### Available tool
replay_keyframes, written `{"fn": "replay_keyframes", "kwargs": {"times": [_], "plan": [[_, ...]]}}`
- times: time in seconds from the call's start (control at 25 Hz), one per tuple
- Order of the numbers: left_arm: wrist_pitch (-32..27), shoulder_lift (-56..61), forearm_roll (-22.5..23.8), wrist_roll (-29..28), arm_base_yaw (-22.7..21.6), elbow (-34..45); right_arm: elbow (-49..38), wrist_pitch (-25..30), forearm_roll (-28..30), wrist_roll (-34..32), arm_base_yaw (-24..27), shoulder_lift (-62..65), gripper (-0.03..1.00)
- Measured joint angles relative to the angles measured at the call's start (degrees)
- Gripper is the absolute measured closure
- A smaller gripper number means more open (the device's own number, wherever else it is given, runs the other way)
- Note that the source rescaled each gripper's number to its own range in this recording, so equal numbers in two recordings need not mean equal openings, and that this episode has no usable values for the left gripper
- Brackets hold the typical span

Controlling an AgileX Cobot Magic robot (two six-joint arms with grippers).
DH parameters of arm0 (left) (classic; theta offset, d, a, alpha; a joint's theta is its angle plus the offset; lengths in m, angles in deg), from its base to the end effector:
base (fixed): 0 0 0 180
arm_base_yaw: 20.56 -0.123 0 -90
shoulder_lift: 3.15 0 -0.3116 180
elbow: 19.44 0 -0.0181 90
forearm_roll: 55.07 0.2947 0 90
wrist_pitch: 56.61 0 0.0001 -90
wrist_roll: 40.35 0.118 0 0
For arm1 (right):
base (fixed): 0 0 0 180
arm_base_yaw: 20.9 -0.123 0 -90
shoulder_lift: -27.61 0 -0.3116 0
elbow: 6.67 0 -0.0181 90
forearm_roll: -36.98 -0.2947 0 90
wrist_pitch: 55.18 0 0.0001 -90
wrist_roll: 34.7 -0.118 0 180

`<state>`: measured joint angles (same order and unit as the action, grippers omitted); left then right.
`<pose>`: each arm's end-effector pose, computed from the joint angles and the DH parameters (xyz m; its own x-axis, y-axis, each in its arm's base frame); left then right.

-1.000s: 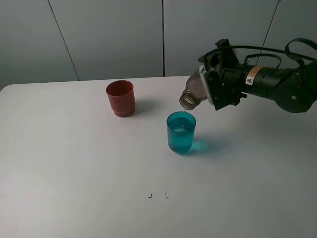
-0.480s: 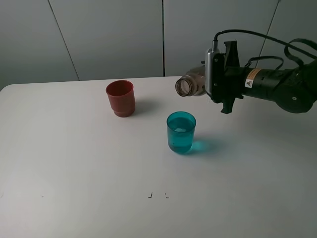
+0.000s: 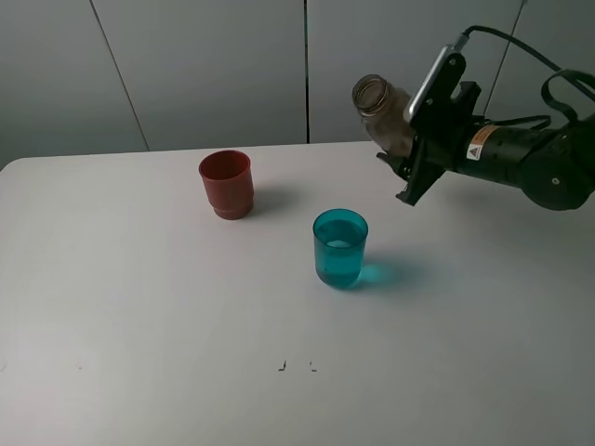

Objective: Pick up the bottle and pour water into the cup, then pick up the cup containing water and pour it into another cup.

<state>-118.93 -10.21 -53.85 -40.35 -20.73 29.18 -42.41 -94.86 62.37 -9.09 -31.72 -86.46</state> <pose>0.0281 0.0023 0.2869 -0.4696 0.0085 -0.8829 -0.0150 0.9997 0.0176 0.3823 0.1059 0.1175 0.0386 -0.6931 -0.7198 -0.5733 0.5746 -0.5841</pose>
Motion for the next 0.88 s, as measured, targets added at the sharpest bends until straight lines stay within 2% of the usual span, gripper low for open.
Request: {"fn": "replay_keyframes", "kwargs": {"times": [0.12,0.4,0.56,0.88], "plan": [[0.0,0.0,0.0,0.0,0.0,0.0,0.0,0.0,-0.6,-9.3,2.3,0.0,0.96],[0.0,0.0,0.0,0.0,0.0,0.0,0.0,-1.8,-0.7,-26.0,6.8,0.0,0.96],[0.0,0.0,0.0,0.0,0.0,0.0,1.6,-3.8,-0.5,-31.2,8.4,-1.6,0.96],[0.0,0.0,0.0,0.0,0.0,0.0,10.1,-4.0,1.0,-35.1,8.5,-10.0,0.96]]}}
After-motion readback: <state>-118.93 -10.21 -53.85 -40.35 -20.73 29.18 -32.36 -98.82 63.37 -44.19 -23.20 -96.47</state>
